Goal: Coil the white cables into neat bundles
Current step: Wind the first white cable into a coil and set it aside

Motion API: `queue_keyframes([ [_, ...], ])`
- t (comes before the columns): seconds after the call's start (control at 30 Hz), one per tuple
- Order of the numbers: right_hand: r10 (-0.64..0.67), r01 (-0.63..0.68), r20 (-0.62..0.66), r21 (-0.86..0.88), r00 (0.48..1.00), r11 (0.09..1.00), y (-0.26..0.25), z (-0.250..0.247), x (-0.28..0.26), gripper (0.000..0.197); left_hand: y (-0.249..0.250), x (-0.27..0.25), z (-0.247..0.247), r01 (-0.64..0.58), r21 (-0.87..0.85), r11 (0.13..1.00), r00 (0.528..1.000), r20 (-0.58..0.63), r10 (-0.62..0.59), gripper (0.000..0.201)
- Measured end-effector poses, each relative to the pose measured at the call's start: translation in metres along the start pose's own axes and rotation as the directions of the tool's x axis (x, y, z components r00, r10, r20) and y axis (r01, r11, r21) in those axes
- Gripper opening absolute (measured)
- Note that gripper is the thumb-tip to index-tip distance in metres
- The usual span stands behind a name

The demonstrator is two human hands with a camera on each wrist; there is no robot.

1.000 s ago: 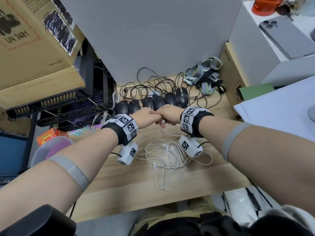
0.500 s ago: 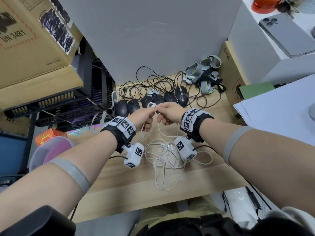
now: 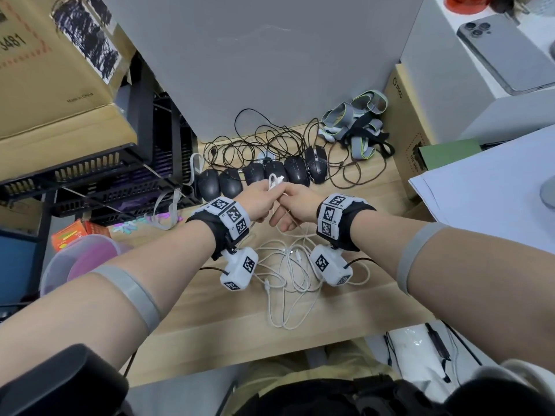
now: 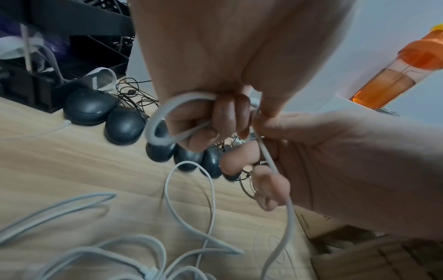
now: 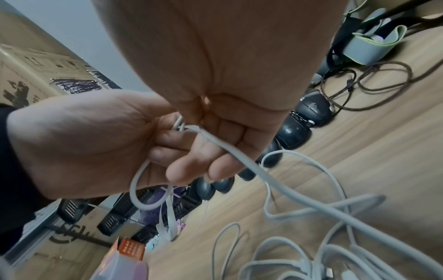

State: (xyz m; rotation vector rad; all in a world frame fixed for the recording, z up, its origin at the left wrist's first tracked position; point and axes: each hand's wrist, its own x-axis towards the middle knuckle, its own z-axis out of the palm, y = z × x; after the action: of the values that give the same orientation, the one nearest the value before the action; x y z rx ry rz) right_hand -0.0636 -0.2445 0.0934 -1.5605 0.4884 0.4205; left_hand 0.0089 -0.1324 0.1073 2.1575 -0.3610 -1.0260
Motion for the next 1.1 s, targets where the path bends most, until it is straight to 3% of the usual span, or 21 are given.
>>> queue_keyframes([
  [0.1, -0.023, 0.023, -0.006, 0.014, 1.000, 1.000, 0.000, 0.001, 0.001, 0.020, 0.003, 0.003, 0.003, -0.011, 0.021, 1.000, 0.993, -0.119, 0.013, 0.036],
  [0.23, -0.046, 0.047, 0.016, -0.050, 0.999, 0.998, 0.007, 0.013, 0.009, 0.032, 0.013, 0.012, 0.000, 0.034, -0.309, 0.950, 0.943, -0.305, -0.133, 0.047],
  [0.33, -0.128, 0.136, 0.047, -0.275, 0.991, 0.952, 0.024, 0.018, 0.002, 0.033, 0.019, 0.011, -0.008, 0.071, -0.688, 0.722, 0.923, -0.230, -0.310, 0.047],
  [0.4, -0.074, 0.099, 0.082, -0.358, 0.994, 0.929, 0.037, 0.016, -0.005, 0.048, 0.022, 0.007, -0.016, 0.084, -0.748, 0.658, 0.928, -0.183, -0.326, 0.047],
  [0.5, -0.003, 0.060, 0.120, -0.477, 0.993, 0.877, 0.048, 0.009, -0.012, 0.045, 0.027, 0.004, -0.023, 0.081, -0.792, 0.605, 0.939, -0.142, -0.312, 0.052],
  [0.63, -0.035, 0.133, 0.166, -0.631, 0.986, 0.764, 0.042, 0.002, -0.013, 0.044, 0.026, 0.002, -0.019, 0.099, -0.665, 0.741, 0.950, -0.159, -0.269, 0.052],
  [0.8, -0.091, 0.221, 0.210, -0.763, 0.973, 0.608, 0.016, 0.002, -0.009, 0.045, 0.019, 0.004, -0.013, 0.275, -0.292, 0.916, 0.961, 0.046, -0.274, 0.052],
  [0.93, -0.202, 0.282, 0.197, -0.685, 0.960, 0.672, 0.003, -0.002, -0.003, 0.017, 0.015, 0.005, -0.006, 0.261, -0.025, 0.965, 0.965, 0.043, -0.260, 0.058],
  [1.03, -0.319, 0.336, 0.132, -0.565, 0.939, 0.754, -0.001, -0.007, -0.001, 0.017, 0.017, 0.002, -0.008, 0.207, 0.157, 0.966, 0.978, -0.021, -0.206, 0.066],
  [1.1, -0.375, 0.357, 0.080, -0.534, 0.924, 0.766, -0.001, -0.013, 0.000, 0.016, 0.016, 0.002, -0.008, 0.155, 0.206, 0.966, 0.987, -0.002, -0.158, 0.059],
])
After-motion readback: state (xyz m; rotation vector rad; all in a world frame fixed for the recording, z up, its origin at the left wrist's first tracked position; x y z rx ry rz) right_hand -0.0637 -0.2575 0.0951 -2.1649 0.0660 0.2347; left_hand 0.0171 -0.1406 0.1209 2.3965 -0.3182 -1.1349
